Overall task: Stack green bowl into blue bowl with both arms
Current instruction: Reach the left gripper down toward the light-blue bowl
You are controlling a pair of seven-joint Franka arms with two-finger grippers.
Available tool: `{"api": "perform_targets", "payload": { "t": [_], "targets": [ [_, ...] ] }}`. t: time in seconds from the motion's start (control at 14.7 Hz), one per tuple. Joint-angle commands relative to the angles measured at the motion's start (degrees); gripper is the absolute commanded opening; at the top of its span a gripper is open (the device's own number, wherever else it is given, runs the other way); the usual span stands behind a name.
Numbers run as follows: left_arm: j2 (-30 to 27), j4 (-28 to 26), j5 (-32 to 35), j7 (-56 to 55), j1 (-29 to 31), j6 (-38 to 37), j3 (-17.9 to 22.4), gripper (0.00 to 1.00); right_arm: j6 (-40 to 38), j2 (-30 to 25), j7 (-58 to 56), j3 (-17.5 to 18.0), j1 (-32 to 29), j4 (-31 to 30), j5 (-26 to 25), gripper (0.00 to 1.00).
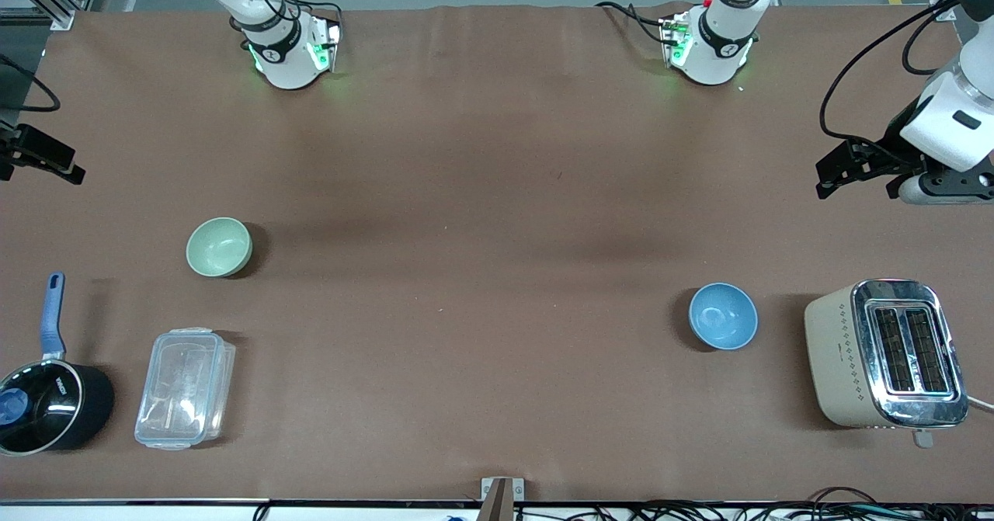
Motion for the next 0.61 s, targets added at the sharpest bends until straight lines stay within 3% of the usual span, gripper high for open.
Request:
{"api": "perform_targets", "payload": {
  "t": [0.0,0.34,0.55],
  "targets": [
    [-0.46,0.59,0.79,0.66,0.07,-1.12,-0.17,1.00,0.09,-0.49,-0.08,0.36,-0.66,-0.75,0.37,1.00],
    [2.78,1.64,0.97,0.14,0.51,-0.25,-0.17,1.00,0.09,-0.49,-0.08,0.36,-0.66,-0.75,0.46,1.00],
    [7.79,-0.37,1.41,-2.49,0.24,5.62,-0.08,1.00,0.09,-0.49,-0.08,0.36,-0.66,-0.75,0.46,1.00]
  ]
}}
